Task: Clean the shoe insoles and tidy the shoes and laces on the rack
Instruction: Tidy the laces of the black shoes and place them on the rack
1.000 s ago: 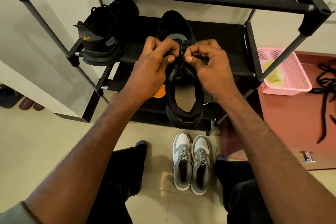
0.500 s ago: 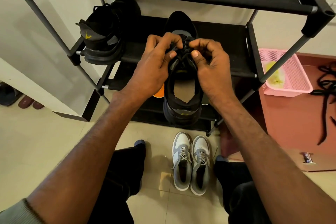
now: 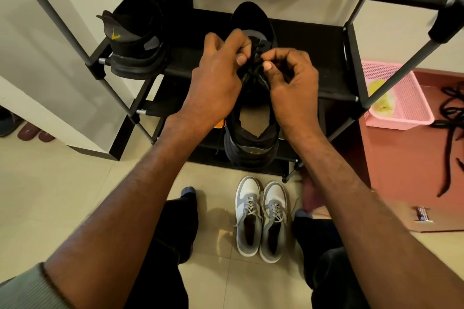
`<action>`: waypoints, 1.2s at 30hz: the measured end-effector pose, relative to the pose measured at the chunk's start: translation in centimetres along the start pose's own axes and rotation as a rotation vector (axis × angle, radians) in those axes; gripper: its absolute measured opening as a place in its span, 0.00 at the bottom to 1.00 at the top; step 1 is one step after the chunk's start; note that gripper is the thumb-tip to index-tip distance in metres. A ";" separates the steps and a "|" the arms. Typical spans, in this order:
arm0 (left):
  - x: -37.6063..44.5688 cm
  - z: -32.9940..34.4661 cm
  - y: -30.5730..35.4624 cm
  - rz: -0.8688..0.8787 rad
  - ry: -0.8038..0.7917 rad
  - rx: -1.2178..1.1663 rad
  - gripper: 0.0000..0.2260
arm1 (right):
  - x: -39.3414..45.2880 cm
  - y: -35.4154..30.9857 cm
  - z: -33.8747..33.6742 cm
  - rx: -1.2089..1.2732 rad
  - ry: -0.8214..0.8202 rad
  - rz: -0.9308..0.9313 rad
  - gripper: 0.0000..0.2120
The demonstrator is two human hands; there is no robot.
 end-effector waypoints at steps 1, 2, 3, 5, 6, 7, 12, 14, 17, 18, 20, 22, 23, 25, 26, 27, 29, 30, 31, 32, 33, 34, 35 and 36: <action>0.1 -0.1 -0.2 0.003 0.000 -0.046 0.13 | 0.0 0.0 0.1 0.000 0.009 -0.006 0.08; 0.1 -0.1 -0.5 0.009 -0.001 -0.081 0.12 | -0.1 0.0 0.2 -0.001 0.016 -0.013 0.08; 0.1 -0.1 -0.6 0.015 -0.003 -0.105 0.11 | -0.1 0.0 0.3 -0.004 0.023 -0.017 0.08; 0.0 -0.2 -0.8 0.018 0.005 -0.135 0.10 | -0.2 0.0 0.4 -0.012 0.032 -0.022 0.08; 0.0 -0.3 -0.9 0.024 0.008 -0.149 0.09 | -0.1 -0.1 0.4 -0.017 0.036 -0.023 0.07; -0.1 -0.3 -1.1 0.032 0.005 -0.161 0.09 | -0.1 -0.1 0.3 -0.023 0.037 -0.024 0.07; -0.4 0.0 -1.9 0.031 -0.001 -0.158 0.09 | -0.1 0.0 0.4 -0.044 0.023 -0.025 0.06; -0.4 0.1 -1.9 0.030 -0.013 -0.141 0.09 | -0.1 0.0 0.6 -0.053 0.037 -0.034 0.06; -0.3 0.3 -1.7 0.005 -0.034 -0.128 0.08 | -0.4 -0.1 0.8 -0.039 0.067 -0.031 0.06; -0.3 0.2 -1.7 -0.002 -0.043 -0.128 0.08 | -0.5 -0.1 1.0 -0.036 0.071 -0.025 0.07; -0.2 0.2 -1.8 -0.001 -0.065 -0.156 0.08 | -0.7 -0.1 1.3 -0.041 0.077 -0.016 0.07; -0.1 0.0 -1.9 0.012 -0.078 -0.198 0.08 | -0.7 -0.1 1.3 -0.042 0.074 -0.008 0.07; 0.0 -0.1 -1.9 0.013 -0.079 -0.208 0.08 | -0.6 -0.1 1.3 -0.036 0.067 -0.003 0.07; 0.0 -0.2 -1.9 0.013 -0.067 -0.217 0.07 | -0.4 -0.1 1.1 -0.009 0.059 0.006 0.06; -0.1 -0.4 -1.9 0.018 -0.052 -0.236 0.06 | -0.2 -0.1 1.0 0.009 0.061 0.012 0.06; -0.3 -0.6 -1.8 0.028 -0.043 -0.269 0.05 | -0.1 -0.1 0.9 0.025 0.066 0.016 0.06; -0.6 -1.1 -1.9 0.055 -0.055 -0.307 0.04 | -0.1 -0.1 0.7 0.059 0.059 0.020 0.06; -0.8 -1.2 -2.1 0.066 -0.075 -0.309 0.05 | -0.1 -0.1 0.6 0.080 0.052 0.018 0.07; -0.9 -1.3 -2.2 0.072 -0.098 -0.317 0.06 | -0.1 -0.1 0.4 0.100 0.047 0.019 0.08; -1.0 -1.3 -2.4 0.071 -0.119 -0.334 0.07 | -0.1 -0.1 0.2 0.113 0.040 0.022 0.09; -1.1 -1.3 -2.4 0.065 -0.134 -0.364 0.08 | 0.0 0.0 0.0 0.117 0.030 0.029 0.08; -1.2 -1.4 -2.5 0.056 -0.142 -0.398 0.08 | 0.1 0.1 -0.2 0.118 0.017 0.035 0.08; -1.2 -1.4 -2.5 0.047 -0.143 -0.426 0.09 | 0.3 0.3 -0.5 0.123 0.003 0.041 0.07; -1.1 -1.5 -2.4 0.038 -0.138 -0.438 0.10 | 0.4 0.4 -0.7 0.132 -0.012 0.048 0.07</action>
Point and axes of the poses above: each hand's wrist, its own x-axis towards the middle knuckle, its own z-axis out of the palm, y = z × x, the point moved 2 cm from there along x, towards the middle knuckle, and after that the axes turned 6 degrees about -y, right-handed, at the moved point
